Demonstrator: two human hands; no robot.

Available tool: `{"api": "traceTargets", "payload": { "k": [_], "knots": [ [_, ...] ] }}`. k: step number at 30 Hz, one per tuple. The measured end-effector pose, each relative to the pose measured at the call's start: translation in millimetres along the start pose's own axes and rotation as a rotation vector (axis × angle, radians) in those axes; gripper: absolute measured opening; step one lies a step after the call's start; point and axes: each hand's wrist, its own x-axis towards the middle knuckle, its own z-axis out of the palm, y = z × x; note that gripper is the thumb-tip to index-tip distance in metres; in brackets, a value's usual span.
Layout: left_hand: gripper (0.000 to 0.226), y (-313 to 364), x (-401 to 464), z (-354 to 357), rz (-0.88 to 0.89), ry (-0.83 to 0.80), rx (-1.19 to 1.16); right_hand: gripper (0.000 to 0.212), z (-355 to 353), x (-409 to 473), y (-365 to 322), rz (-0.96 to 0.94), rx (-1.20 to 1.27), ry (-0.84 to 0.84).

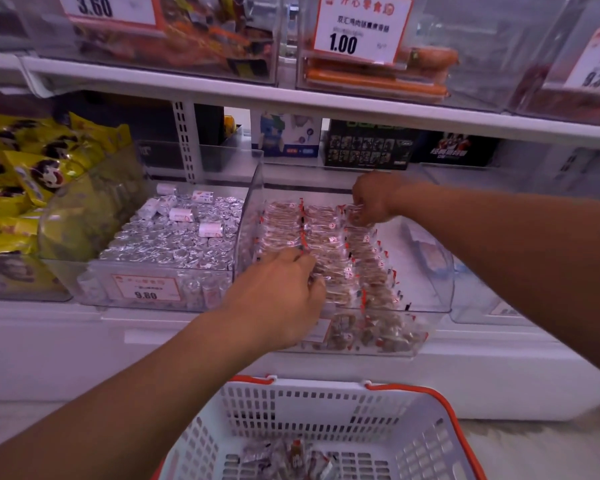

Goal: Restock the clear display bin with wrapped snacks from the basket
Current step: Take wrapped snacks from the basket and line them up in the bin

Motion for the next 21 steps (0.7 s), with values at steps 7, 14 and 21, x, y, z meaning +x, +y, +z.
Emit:
{"api": "traceTargets", "payload": {
  "k": [7, 14, 21],
  "knots": [
    [0.044, -0.8, 0.4, 7.8, 0.02, 0.065, 0.035, 0.033, 5.4, -2.5, 1.4, 0.019, 0.001, 0.002],
    [0.045, -0.2, 0.3, 8.8, 0.026, 0.077, 0.044, 0.054, 7.6, -2.8, -0.5, 0.026, -0.035, 0.072],
    [0.044, 0.8, -0.6, 7.6, 0.027, 0.075, 0.059, 0.042, 11.4, -4.4, -3.7, 0.041, -0.085, 0.103]
  ]
}}
